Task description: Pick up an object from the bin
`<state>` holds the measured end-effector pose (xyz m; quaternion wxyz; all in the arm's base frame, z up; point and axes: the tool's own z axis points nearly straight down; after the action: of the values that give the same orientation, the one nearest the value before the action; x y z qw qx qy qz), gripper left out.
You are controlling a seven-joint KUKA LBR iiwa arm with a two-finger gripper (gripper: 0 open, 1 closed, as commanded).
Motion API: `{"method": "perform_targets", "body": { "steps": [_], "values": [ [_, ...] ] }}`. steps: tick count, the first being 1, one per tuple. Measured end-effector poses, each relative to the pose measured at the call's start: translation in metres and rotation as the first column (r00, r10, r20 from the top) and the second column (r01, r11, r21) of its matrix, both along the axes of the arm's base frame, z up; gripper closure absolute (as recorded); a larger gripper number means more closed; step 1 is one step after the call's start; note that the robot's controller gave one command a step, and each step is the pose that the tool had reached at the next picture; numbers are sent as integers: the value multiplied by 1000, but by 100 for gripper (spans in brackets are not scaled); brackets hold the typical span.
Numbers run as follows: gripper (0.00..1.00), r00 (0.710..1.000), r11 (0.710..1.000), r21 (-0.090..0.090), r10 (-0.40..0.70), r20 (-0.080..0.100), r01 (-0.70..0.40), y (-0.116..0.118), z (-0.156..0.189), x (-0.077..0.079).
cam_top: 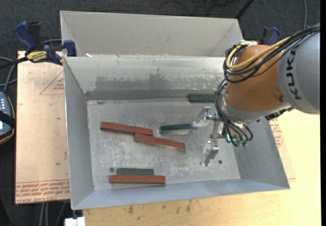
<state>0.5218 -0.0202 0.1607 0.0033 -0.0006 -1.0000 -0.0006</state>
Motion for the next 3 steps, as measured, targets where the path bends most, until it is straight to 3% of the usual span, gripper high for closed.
{"method": "perform_targets", "body": {
  "steps": [1, 2, 3],
  "values": [
    [0, 1000, 1000, 0, 1, 7, -1, 0, 3, 2],
    [100, 998, 998, 2, -61, 20, 60, 24, -80, 44],
    [100, 998, 998, 2, -60, 20, 60, 24, -80, 44]
  ]
}}
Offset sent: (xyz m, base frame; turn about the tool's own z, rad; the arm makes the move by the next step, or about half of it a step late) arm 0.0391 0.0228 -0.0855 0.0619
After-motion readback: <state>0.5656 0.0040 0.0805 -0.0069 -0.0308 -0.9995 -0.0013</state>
